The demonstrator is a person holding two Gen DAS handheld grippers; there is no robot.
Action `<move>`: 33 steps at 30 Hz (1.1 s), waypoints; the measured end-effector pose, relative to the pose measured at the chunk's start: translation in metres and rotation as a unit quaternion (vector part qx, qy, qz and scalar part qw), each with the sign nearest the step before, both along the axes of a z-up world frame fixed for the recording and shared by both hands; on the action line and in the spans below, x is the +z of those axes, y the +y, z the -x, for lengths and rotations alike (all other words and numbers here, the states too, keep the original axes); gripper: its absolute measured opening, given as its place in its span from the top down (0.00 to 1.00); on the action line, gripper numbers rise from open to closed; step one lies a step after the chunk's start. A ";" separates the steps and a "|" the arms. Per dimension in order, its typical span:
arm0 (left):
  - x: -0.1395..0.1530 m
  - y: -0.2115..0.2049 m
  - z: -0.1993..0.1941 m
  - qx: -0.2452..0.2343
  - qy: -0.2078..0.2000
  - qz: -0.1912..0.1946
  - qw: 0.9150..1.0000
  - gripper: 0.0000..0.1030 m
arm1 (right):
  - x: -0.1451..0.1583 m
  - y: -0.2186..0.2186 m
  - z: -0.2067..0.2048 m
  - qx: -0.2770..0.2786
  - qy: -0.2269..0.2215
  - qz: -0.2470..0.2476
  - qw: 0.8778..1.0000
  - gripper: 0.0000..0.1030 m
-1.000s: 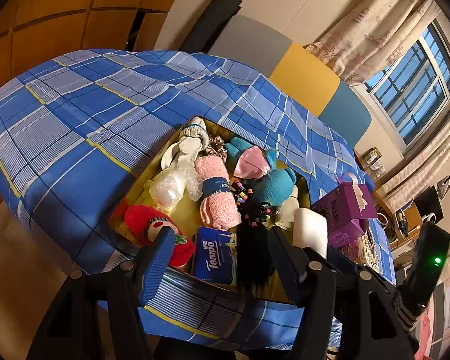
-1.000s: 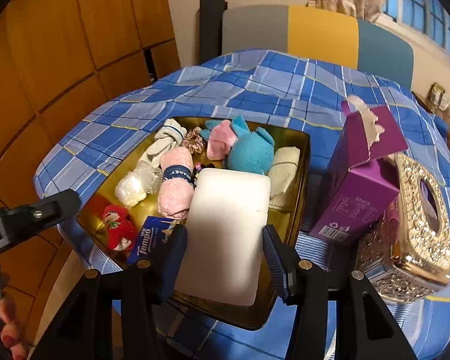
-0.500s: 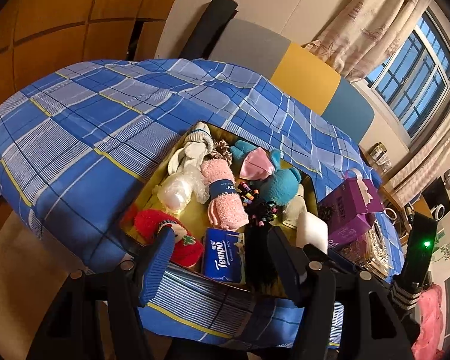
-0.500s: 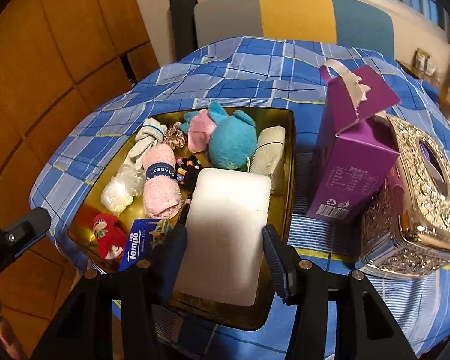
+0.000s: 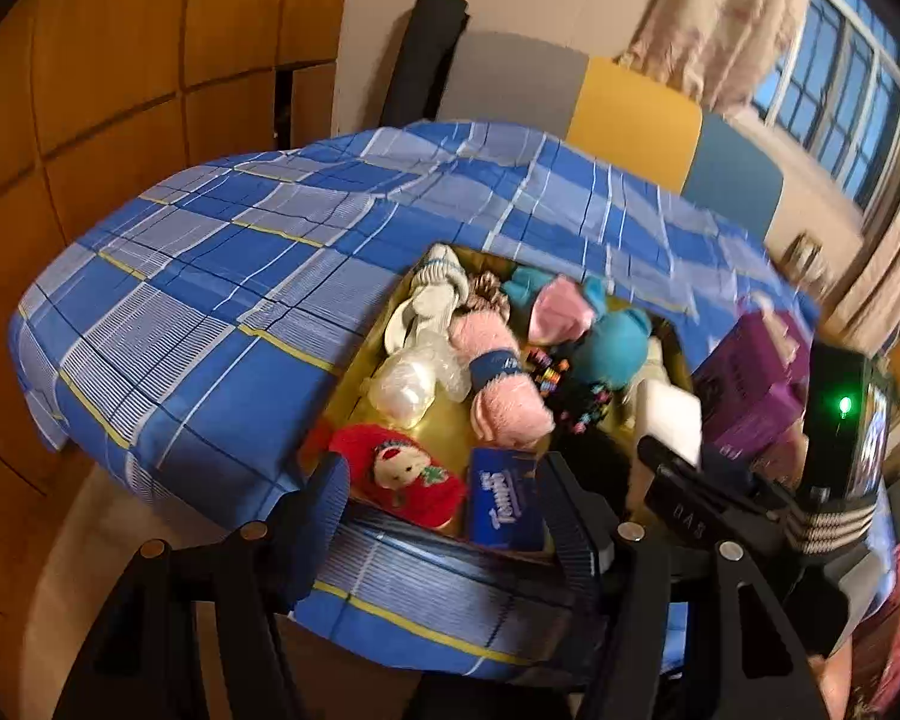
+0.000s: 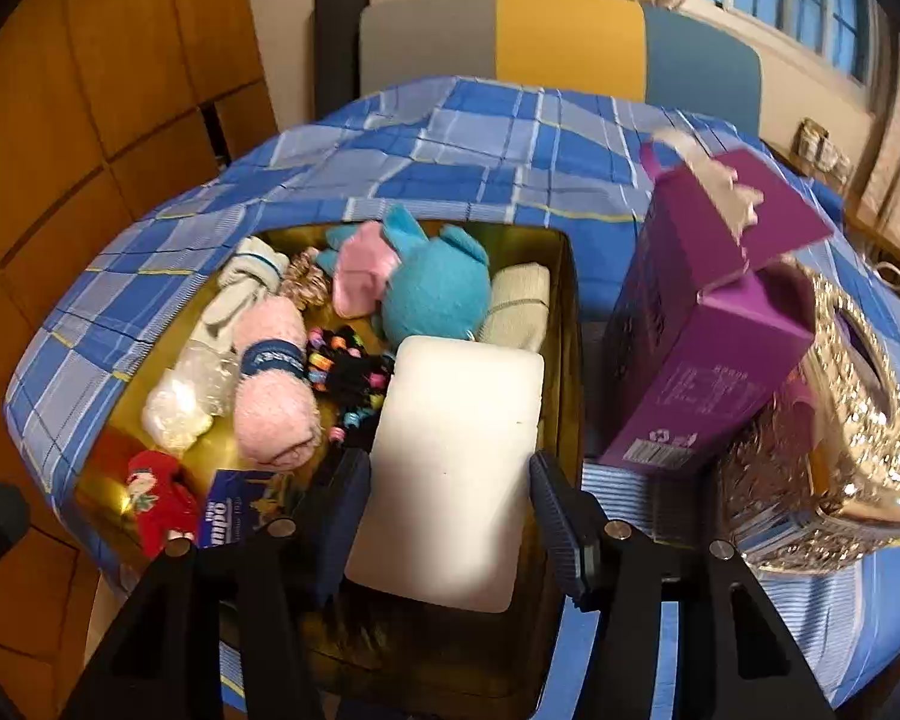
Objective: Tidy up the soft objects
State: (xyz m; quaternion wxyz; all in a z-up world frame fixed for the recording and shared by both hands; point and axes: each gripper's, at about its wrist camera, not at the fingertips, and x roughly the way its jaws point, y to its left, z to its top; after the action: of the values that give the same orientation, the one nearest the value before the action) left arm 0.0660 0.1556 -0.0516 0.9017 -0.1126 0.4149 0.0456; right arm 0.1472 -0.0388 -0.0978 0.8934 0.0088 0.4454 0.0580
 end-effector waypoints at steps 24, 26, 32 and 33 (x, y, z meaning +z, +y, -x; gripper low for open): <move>0.013 -0.013 0.009 -0.005 -0.017 -0.059 0.998 0.36 | 0.018 -0.001 0.021 0.060 -0.005 -0.068 0.996 0.27; 0.016 -0.008 0.009 0.002 -0.019 -0.057 0.998 0.36 | 0.012 0.007 0.016 0.070 0.009 -0.066 0.995 0.27; 0.027 -0.001 0.010 0.023 -0.026 -0.092 0.995 0.36 | -0.012 0.028 0.000 0.090 0.066 -0.074 0.991 0.27; 0.029 -0.002 0.011 0.026 -0.029 -0.104 0.994 0.36 | -0.017 0.030 -0.004 0.089 0.078 -0.081 0.990 0.27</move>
State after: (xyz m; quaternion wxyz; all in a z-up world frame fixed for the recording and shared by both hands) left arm 0.0549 0.1536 -0.0225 0.9188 -0.0304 0.3784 0.1084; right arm 0.1509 -0.0089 -0.1149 0.8435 0.0456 0.5065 0.1726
